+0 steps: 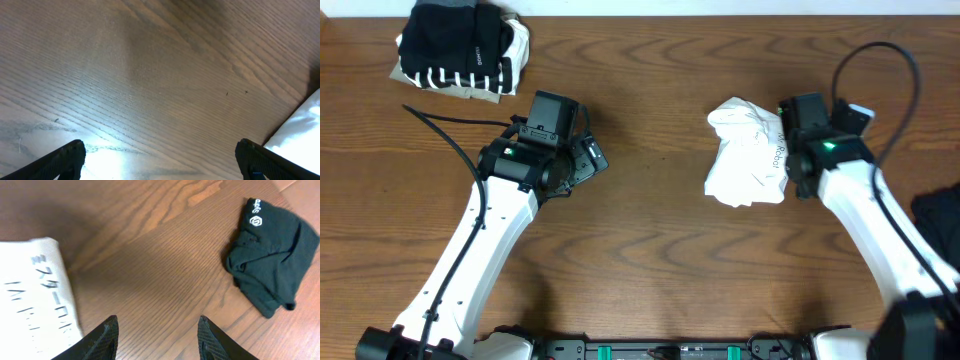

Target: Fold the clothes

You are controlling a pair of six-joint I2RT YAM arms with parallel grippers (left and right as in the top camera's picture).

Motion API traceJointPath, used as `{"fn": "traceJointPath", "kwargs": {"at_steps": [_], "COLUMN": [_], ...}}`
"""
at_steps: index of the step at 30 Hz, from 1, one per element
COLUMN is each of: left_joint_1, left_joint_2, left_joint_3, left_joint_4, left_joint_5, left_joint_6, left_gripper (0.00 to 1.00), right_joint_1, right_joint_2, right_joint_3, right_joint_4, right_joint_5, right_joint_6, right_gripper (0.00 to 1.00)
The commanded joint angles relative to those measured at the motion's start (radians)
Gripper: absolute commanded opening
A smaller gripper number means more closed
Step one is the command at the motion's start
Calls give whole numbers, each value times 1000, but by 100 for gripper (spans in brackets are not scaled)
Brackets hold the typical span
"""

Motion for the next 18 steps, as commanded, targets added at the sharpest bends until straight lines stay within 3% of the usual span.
{"fn": "traceJointPath", "kwargs": {"at_steps": [1,7,18], "left_joint_1": [-3,-3,-3], "left_joint_2": [4,4,4], "left_joint_3": [9,9,9], "left_joint_4": [-6,-6,18], "left_joint_5": [-5,-5,-5], "left_joint_6": [-5,1,142], "left_gripper": [97,97,98], "right_joint_1": [-16,-16,-16], "right_joint_2": [-90,-160,-190], "right_joint_3": [6,6,6], "right_joint_4": [-11,-71,-187], "right_joint_5": [-88,-229,-405], "right_joint_6": [57,57,57], "right_gripper": [49,50,42]}}
